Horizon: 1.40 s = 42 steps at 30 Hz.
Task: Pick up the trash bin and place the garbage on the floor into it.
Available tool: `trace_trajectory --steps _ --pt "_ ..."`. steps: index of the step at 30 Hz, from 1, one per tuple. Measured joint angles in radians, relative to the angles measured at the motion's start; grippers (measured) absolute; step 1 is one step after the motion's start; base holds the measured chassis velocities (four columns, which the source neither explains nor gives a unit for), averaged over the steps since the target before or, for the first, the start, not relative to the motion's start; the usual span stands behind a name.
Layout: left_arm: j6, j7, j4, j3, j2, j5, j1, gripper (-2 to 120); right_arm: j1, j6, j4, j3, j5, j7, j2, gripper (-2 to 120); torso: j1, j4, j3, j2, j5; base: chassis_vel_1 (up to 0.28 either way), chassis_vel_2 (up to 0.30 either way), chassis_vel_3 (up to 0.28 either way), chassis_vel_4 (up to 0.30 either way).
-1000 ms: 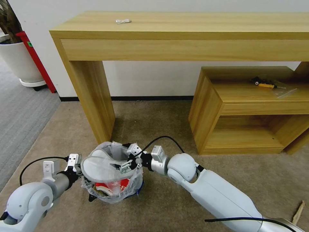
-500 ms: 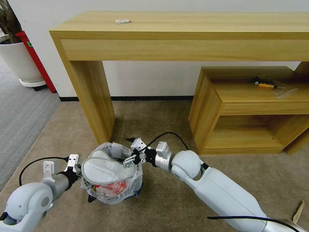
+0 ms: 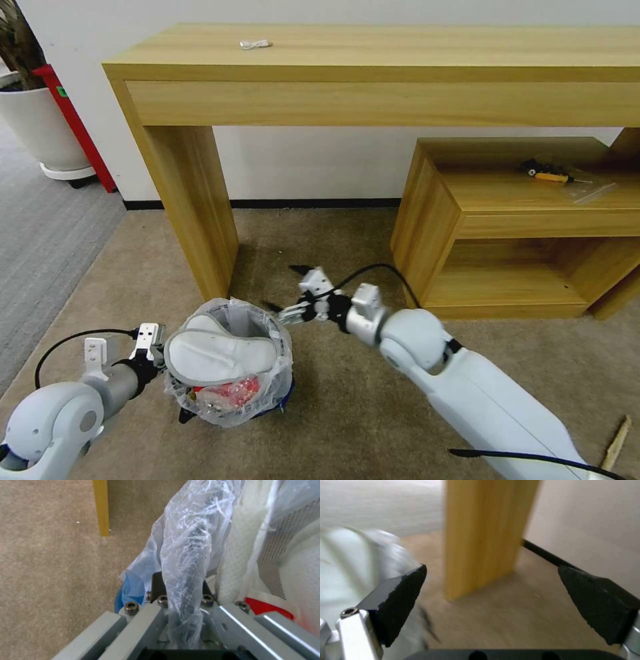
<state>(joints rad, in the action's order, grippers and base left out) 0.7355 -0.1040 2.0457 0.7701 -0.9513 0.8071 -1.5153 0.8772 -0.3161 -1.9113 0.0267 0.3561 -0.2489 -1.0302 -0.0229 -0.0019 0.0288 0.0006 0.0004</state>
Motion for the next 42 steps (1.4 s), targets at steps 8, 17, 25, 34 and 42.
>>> trace_trajectory --steps 8,17,25,34,42 --pt "0.0 -0.003 0.0 0.0 0.02 -0.024 -0.002 0 0.213 0.085 0.0 -0.236 -0.112 -0.004 0.031 100 0.0 -0.0001 0.0 0.0 0.0001 0.0 0.0 0.0 0.0" --pt "0.0 -0.013 -0.008 0.005 0.021 -0.052 -0.009 0 0.487 0.188 0.002 -0.501 -0.239 0.0 -0.081 100 0.0 -0.0002 0.0 0.0 0.0001 0.0 0.0 0.0 0.0" --pt "0.0 -0.011 0.011 0.015 -0.006 -0.091 -0.022 0 0.639 0.253 -0.037 -0.653 -0.248 0.006 -0.161 100 0.0 -0.0001 0.0 0.0 -0.0001 0.0 0.0 0.0 0.0" --pt "0.0 -0.012 0.046 0.02 -0.054 -0.136 -0.039 0 0.741 0.297 -0.061 -0.748 -0.232 0.018 -0.177 100 0.0 0.0 0.0 0.0 -0.0002 0.0 0.0 0.0 0.0" --pt "0.0 -0.014 0.057 0.02 -0.068 -0.144 -0.042 0 0.764 0.282 -0.051 -0.804 -0.221 0.033 -0.187 100 0.0 0.0 0.0 0.0 -0.0002 -0.017 -0.023 -0.019 -0.02"
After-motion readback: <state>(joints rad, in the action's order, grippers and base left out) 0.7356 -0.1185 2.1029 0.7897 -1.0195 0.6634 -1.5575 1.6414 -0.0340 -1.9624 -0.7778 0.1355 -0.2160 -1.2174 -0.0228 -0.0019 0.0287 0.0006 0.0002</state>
